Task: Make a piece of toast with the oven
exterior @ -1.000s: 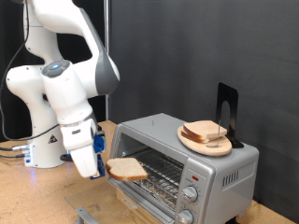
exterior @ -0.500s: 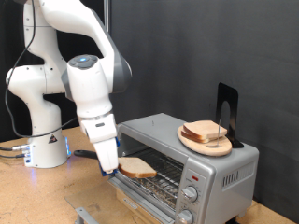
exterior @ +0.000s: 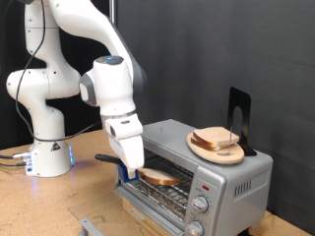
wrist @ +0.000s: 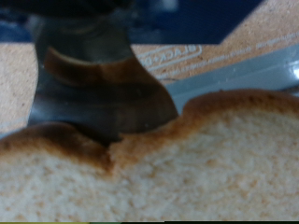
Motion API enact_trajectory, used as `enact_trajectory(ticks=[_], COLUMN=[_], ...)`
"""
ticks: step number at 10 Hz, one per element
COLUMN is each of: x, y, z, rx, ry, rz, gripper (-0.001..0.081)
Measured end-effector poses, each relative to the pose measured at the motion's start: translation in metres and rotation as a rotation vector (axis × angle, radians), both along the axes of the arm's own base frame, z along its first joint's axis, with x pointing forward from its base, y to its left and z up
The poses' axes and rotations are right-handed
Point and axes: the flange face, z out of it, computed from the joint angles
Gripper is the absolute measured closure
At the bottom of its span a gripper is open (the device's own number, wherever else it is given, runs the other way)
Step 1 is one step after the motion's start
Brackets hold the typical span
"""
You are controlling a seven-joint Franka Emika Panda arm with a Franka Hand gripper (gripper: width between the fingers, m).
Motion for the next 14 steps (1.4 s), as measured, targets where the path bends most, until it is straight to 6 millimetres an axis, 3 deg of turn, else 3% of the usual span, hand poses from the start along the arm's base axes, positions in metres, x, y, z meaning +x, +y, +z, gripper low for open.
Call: enact_trajectory(ticks=[3,8,11,14], x=[-0.005,-0.008,-0.019,-0.038], y=[0.014,0.018,0.001,-0.029], z=[0.012,0.013,0.002,-0.005], rx=[0.006,-0.001,0.041,0.188], ry=[-0.018,-0.007,0.042,0.068], rz=[0.007,0.018,-0.028,-0.202], gripper=[0.0406,0.0406,0.0406,0.0406])
